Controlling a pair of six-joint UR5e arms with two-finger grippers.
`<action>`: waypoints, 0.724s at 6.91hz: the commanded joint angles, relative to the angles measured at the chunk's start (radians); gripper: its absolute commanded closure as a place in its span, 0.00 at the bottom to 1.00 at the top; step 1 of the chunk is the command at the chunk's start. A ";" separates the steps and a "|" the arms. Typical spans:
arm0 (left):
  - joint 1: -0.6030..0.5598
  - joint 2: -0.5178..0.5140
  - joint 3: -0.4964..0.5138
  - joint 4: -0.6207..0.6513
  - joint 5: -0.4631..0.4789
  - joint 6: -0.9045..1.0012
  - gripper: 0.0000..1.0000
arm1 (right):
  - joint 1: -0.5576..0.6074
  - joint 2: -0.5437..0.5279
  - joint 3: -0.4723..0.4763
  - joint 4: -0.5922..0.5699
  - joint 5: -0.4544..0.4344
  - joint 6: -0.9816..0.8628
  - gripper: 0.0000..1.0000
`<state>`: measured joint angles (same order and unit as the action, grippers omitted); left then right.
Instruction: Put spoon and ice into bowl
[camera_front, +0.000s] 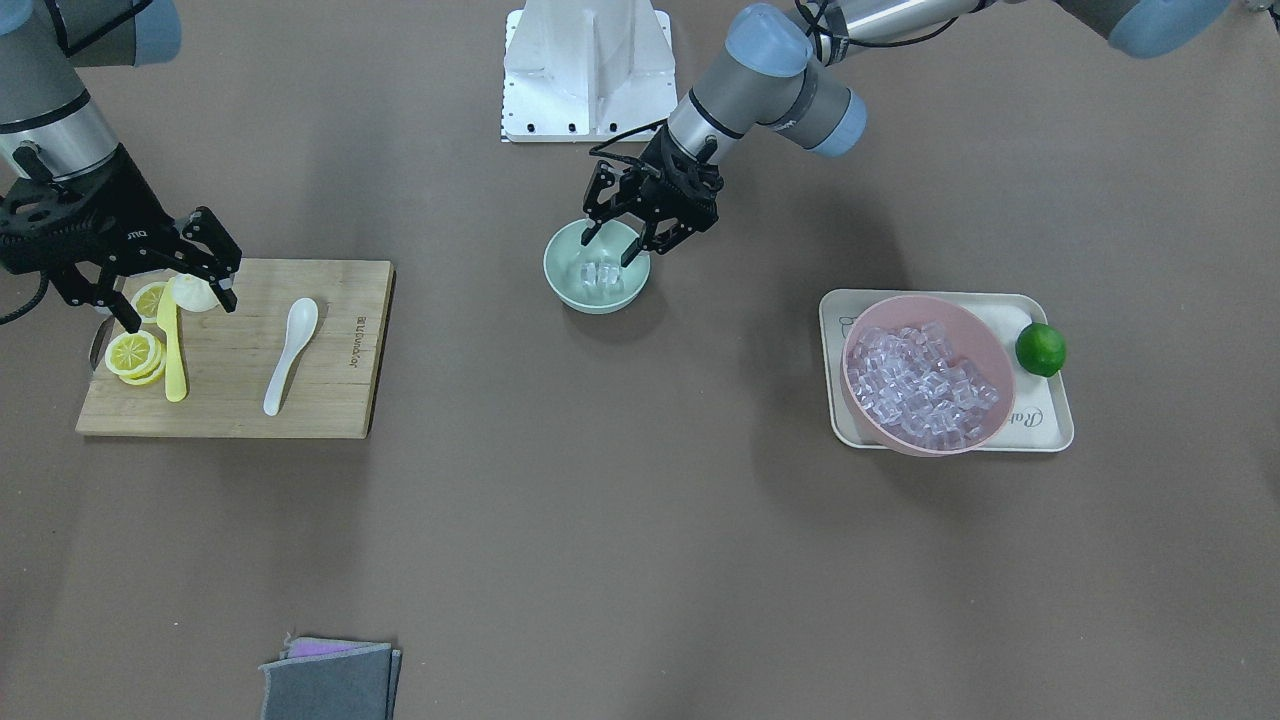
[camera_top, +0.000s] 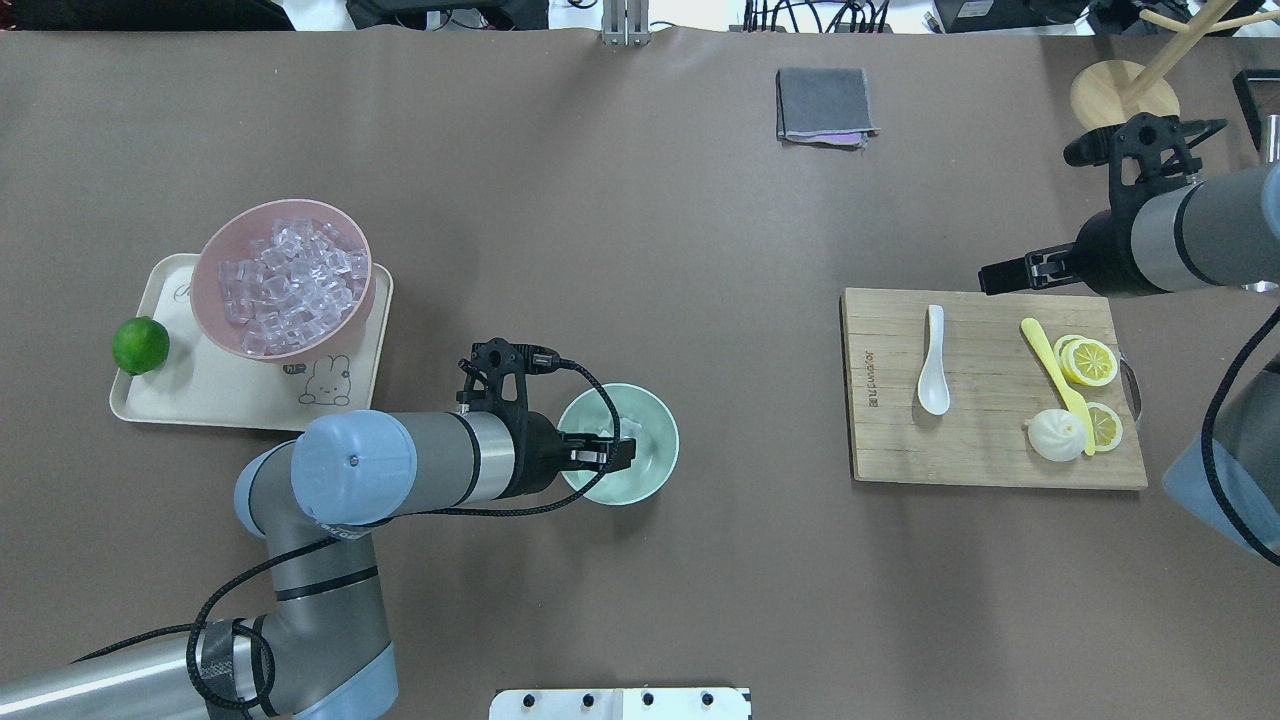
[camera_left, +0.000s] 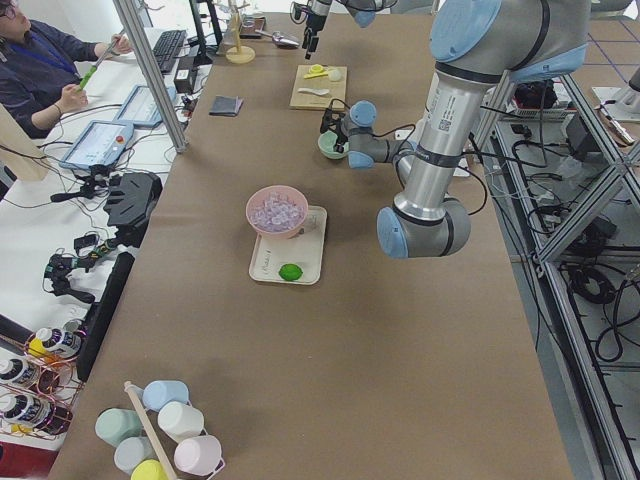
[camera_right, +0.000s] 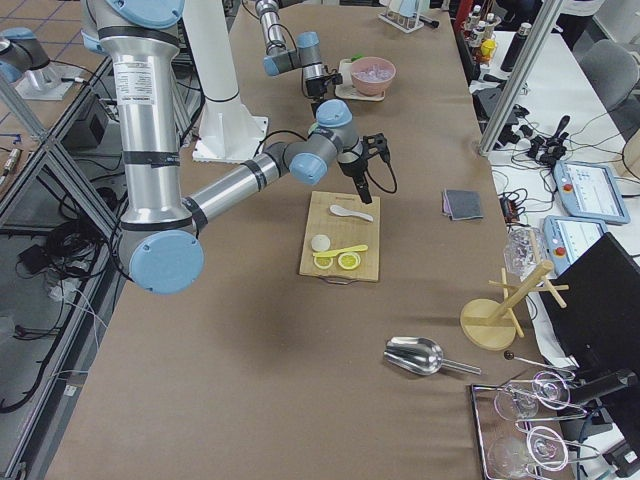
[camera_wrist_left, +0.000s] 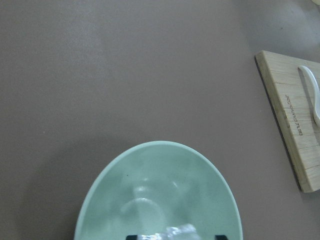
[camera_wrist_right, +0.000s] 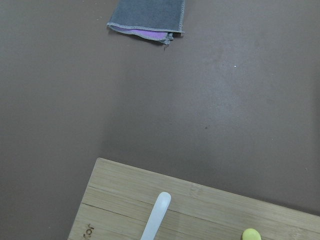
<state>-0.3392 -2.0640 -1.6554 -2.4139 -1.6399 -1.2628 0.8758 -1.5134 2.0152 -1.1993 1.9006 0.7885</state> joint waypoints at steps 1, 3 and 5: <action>-0.006 -0.014 -0.039 -0.029 -0.001 0.000 0.03 | -0.001 0.001 -0.001 0.000 -0.002 0.000 0.00; -0.076 0.008 -0.125 -0.013 -0.020 0.000 0.03 | -0.004 0.002 -0.013 -0.003 -0.008 0.126 0.00; -0.302 0.056 -0.156 0.127 -0.318 0.003 0.02 | -0.069 0.012 -0.021 0.000 -0.090 0.213 0.00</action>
<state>-0.4993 -2.0338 -1.7895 -2.3719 -1.7770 -1.2617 0.8398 -1.5075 2.0003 -1.2005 1.8477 0.9609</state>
